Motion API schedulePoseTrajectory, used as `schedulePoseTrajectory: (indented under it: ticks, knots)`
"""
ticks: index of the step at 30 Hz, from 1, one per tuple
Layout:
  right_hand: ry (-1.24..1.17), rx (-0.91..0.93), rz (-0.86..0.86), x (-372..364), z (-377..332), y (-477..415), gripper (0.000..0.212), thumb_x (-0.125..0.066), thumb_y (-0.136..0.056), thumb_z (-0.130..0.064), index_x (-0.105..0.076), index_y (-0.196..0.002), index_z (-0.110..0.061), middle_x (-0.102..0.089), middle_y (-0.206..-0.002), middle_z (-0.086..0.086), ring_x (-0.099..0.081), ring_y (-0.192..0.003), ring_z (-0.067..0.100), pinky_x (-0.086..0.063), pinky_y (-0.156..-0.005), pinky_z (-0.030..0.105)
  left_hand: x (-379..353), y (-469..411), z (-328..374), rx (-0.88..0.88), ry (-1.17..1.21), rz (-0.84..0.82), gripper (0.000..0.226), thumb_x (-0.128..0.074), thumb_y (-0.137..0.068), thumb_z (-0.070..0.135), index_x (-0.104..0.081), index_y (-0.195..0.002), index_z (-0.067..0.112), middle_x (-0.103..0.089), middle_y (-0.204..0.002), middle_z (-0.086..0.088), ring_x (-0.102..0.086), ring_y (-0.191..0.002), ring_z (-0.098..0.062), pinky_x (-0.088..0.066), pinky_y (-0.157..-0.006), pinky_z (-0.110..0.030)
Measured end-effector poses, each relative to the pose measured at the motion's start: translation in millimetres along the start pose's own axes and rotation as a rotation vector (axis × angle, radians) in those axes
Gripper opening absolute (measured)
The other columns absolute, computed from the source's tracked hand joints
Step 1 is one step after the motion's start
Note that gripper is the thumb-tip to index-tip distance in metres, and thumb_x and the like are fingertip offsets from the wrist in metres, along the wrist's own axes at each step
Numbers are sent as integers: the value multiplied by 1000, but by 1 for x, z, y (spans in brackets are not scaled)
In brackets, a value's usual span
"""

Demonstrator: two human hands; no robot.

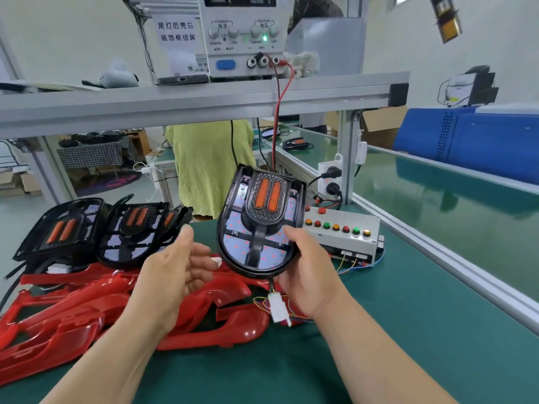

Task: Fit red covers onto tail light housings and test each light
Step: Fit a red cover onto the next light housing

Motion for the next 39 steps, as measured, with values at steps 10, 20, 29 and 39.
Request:
schedulePoseTrajectory:
  ticks: [10,20,29,39]
  knots:
    - [0,-179,-168,1,-5,13,35,-59,-83,-33,-79,-102,-13,-76,-107,8,-72,-97,22,-57,-80,31,35,-16,-3,-71,17,135,54,-40,-96,61,-51,-133,23,-59,-128,3,-59,-117,-14,-49,-93,-41]
    - [148,-387,-286,6,-4,30,44,-58,-82,-36,-73,-115,-10,-70,-118,14,-65,-110,30,-44,-105,45,70,-17,15,336,387,-46,77,-29,-98,65,-54,-132,1,-66,-123,-19,-62,-117,-27,-55,-87,-38]
    - [278,-637,-334,2,2,45,46,-56,-84,-27,-67,-120,-2,-68,-117,19,-66,-103,31,-51,-99,46,78,7,26,236,-81,-274,83,-40,-81,77,-51,-133,13,-71,-116,-16,-74,-90,-22,-59,-53,-27]
    - [592,-852,-472,2,25,46,34,-51,-90,-33,-82,-84,-22,-78,-90,-3,-73,-81,8,-57,-76,24,44,50,20,-32,-325,-562,92,-66,-61,84,-48,-135,32,-68,-125,3,-69,-97,-7,-50,-71,-19]
Point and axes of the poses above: each hand's wrist, its own y-axis away from the middle knuckle, its own x-axis out of the back of the hand, z = x × y, the point moved 3 cm from there along -y, towards the middle knuckle
